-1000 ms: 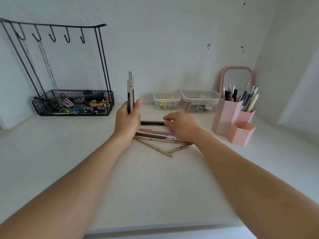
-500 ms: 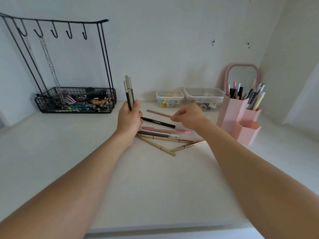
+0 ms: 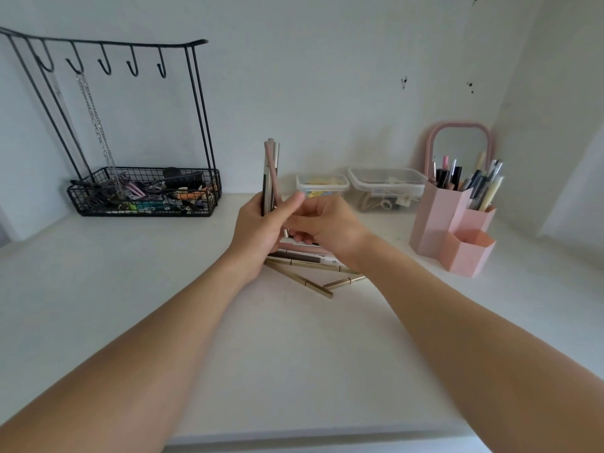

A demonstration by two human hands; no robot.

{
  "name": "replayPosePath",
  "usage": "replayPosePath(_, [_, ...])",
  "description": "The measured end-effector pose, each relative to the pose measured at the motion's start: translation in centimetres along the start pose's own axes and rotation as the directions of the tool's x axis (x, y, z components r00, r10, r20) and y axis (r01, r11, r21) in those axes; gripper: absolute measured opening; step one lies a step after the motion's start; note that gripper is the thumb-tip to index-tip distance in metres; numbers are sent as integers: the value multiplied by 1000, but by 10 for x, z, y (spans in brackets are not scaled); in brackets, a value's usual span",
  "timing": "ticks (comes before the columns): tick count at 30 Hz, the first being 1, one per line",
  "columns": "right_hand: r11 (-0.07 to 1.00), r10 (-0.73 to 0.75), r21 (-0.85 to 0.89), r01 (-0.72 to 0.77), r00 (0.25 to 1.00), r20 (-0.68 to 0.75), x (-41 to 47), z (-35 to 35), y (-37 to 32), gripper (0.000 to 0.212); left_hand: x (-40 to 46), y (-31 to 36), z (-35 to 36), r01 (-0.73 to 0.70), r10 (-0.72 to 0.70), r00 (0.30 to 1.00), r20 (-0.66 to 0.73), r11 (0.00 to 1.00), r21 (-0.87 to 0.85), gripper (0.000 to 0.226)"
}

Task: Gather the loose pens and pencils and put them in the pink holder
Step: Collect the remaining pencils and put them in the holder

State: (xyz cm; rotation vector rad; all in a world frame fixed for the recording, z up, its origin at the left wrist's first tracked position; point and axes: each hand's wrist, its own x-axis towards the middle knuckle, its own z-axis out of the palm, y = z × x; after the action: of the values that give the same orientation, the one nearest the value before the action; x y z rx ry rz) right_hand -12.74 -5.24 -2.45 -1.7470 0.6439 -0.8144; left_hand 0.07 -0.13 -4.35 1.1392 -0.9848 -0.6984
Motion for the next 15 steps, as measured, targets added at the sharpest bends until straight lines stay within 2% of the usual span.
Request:
replayPosePath(4, [1000, 7, 18, -6, 999, -40, -4, 8, 3, 6, 2, -5, 1, 22, -22, 1000, -3, 998, 53, 23])
replayPosePath(8, [1000, 18, 10, -18, 999, -28, -3, 10, 3, 6, 4, -9, 0, 17, -21, 999, 34, 995, 99, 25])
replayPosePath(11, [998, 46, 35, -45, 998, -32, -2, 4, 0, 9, 4, -8, 1, 49, -48, 999, -10, 995, 86, 31])
replayPosePath(13, [989, -7, -146, -12, 991, -132, 4, -6, 4, 11, 6, -6, 0, 66, -64, 997, -52, 997, 44, 33])
replayPosePath(15, [891, -111, -454, 1, 970, -217, 11, -16, 12, 12, 6, -5, -1, 58, -53, 995, -83, 997, 59, 34])
